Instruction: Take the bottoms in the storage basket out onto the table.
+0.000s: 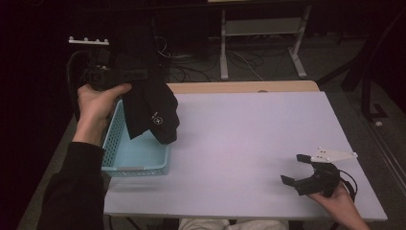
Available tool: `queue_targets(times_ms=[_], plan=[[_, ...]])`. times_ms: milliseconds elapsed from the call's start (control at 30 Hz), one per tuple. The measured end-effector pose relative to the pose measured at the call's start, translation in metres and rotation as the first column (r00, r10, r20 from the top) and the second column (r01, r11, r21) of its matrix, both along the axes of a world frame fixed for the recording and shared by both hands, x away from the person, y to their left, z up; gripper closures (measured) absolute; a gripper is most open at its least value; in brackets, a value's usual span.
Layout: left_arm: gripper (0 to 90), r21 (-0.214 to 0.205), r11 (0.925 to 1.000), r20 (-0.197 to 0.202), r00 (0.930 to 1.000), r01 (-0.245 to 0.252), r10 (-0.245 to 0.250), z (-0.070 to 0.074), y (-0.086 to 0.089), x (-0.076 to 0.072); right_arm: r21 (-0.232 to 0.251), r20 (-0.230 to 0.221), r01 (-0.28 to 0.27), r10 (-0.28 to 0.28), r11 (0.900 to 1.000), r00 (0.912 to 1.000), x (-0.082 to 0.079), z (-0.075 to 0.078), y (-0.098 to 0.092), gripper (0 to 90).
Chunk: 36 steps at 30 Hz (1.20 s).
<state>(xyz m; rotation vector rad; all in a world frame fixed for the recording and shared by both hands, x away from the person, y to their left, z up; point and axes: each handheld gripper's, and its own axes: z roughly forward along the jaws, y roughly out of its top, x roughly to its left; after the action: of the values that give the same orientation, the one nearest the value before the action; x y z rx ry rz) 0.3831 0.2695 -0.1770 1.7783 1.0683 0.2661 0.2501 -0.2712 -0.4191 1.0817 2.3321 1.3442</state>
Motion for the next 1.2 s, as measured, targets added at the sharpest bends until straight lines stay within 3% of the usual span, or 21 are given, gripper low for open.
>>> queue_targets(times_ms=[500, 1200], plan=[[76.7, -0.028, 0.9948, 0.013, 0.9951, 0.098, -0.098, -0.004, -0.038, 0.004, 0.000, 0.001, -0.001, 0.001, 1.0000, 1.0000, 0.000, 0.000, 0.000, 0.0], [76.5, -0.042, 0.9776, 0.016, 0.9785, 0.206, -0.206, -0.017, -0.089, 0.010, -0.002, -0.002, -0.005, 0.005, 1.0000, 1.0000, -0.001, 0.000, 0.001, 0.0]])
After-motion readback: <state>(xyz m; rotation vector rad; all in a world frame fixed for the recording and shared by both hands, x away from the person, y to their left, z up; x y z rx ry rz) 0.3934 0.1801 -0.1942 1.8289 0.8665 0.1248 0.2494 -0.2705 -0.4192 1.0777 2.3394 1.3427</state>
